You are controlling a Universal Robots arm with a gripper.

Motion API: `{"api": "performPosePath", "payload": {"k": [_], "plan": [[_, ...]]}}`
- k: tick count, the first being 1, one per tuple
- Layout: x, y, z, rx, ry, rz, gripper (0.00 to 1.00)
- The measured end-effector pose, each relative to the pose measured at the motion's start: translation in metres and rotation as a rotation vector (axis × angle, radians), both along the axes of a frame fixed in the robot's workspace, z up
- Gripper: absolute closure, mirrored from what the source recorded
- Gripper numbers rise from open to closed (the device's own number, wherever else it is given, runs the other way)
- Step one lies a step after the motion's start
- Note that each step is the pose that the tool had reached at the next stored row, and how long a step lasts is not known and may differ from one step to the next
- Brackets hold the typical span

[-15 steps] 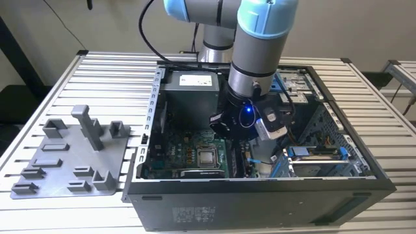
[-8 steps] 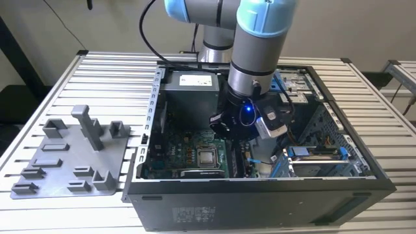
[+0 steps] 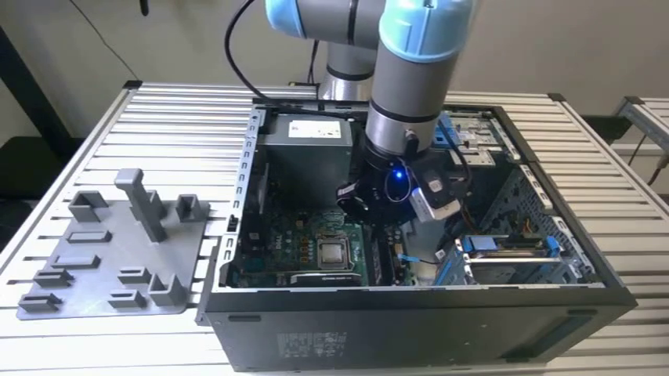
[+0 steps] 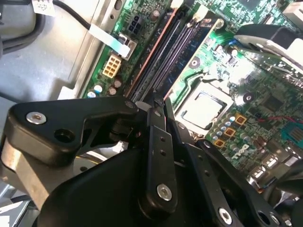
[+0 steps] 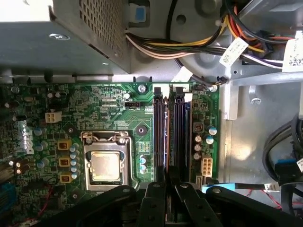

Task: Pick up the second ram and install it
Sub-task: 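Insert the second ram into the second slot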

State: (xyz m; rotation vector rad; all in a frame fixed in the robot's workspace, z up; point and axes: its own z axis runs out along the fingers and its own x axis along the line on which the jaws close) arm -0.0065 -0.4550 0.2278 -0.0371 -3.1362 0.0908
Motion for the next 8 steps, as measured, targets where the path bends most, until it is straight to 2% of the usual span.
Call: {"api": "performPosePath", "payload": {"k": [8], "plan": [[0.0000,0.0016,-0.0038,0.0001,-0.0001,0.006,0.86]]}}
